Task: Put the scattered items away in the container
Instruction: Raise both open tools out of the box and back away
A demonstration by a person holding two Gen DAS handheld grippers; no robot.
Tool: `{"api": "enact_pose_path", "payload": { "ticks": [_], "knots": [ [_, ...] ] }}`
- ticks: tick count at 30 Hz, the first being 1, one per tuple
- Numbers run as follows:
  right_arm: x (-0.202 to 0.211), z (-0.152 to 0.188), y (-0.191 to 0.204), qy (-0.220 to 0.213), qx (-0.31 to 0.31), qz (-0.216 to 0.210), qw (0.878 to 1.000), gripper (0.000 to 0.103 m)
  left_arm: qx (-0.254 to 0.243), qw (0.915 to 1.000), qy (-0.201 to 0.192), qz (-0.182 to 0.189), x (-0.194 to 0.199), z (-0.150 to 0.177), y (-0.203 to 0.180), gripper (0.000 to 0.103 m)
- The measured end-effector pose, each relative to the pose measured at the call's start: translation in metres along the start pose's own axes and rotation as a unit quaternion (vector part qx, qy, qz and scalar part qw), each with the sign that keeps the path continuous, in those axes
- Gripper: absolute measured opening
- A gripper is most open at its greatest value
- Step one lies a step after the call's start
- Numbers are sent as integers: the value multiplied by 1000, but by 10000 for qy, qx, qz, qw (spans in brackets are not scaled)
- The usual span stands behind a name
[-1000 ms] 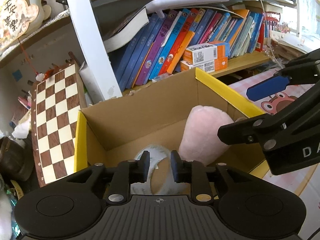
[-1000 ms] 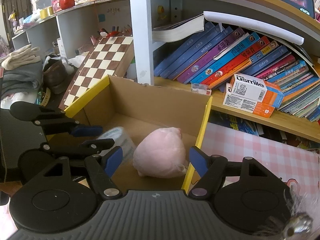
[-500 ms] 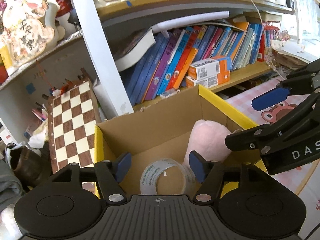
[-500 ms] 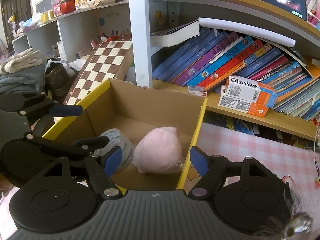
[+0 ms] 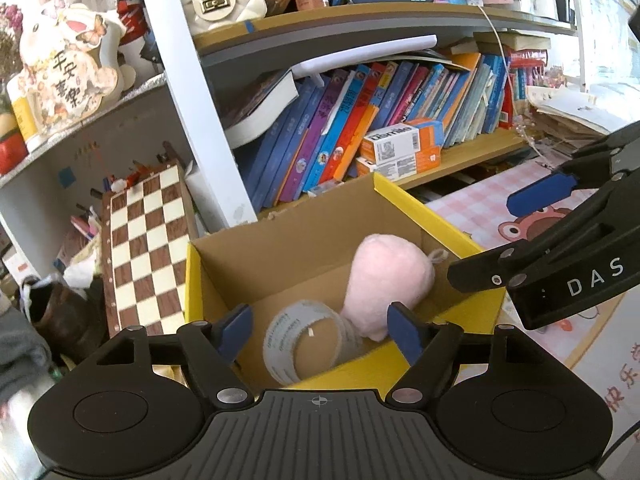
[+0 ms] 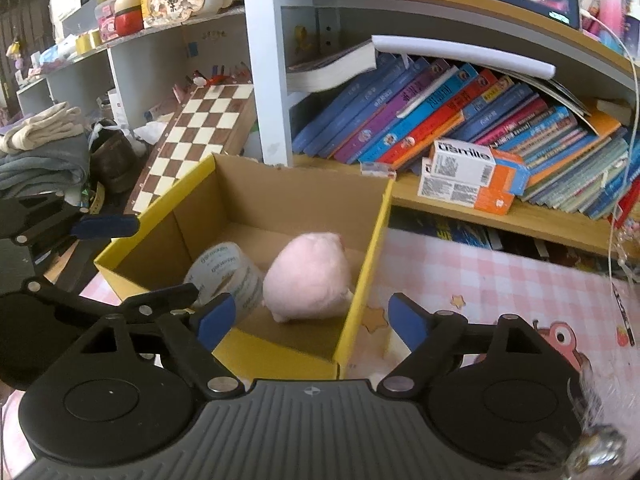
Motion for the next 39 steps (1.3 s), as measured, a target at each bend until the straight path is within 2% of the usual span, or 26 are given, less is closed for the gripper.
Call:
{"api": "enact_pose_path", "payload": {
  "ticks": [2, 7, 10, 16, 22, 39],
  "knots": [
    [2, 4, -1, 27, -43, 43, 10000, 85, 112, 9999, 37, -39, 3, 3, -1, 83],
    [10, 14, -4, 67, -155, 155, 9997, 87, 678, 9975, 180, -81, 10, 10, 4, 87],
    [14, 19, -4, 79, -186, 206, 9996, 88, 916, 9952, 232, -237, 13, 13, 6, 90],
    [23, 31, -4, 99, -238, 300, 9992, 90, 869, 9948, 254, -470, 22, 18, 2, 94],
    [33, 39, -2, 75, -278, 372, 9989, 92, 864, 9948, 326, -439, 29, 22, -2, 94],
    [59, 53, 3, -65, -388, 477, 9981, 93, 738, 9965, 217, -332, 50, 23, -14, 95]
  ]
}}
Point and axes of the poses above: each gripper's, at about its wrist camera, not at the fingertips, and x roughly against the way its jaws point, y to its left, z to its underside, the point moved 3 cm from there along -x, roughly the way its jaws point, and after that the axes turned 5 degrees about -z, right-handed, at the moved point
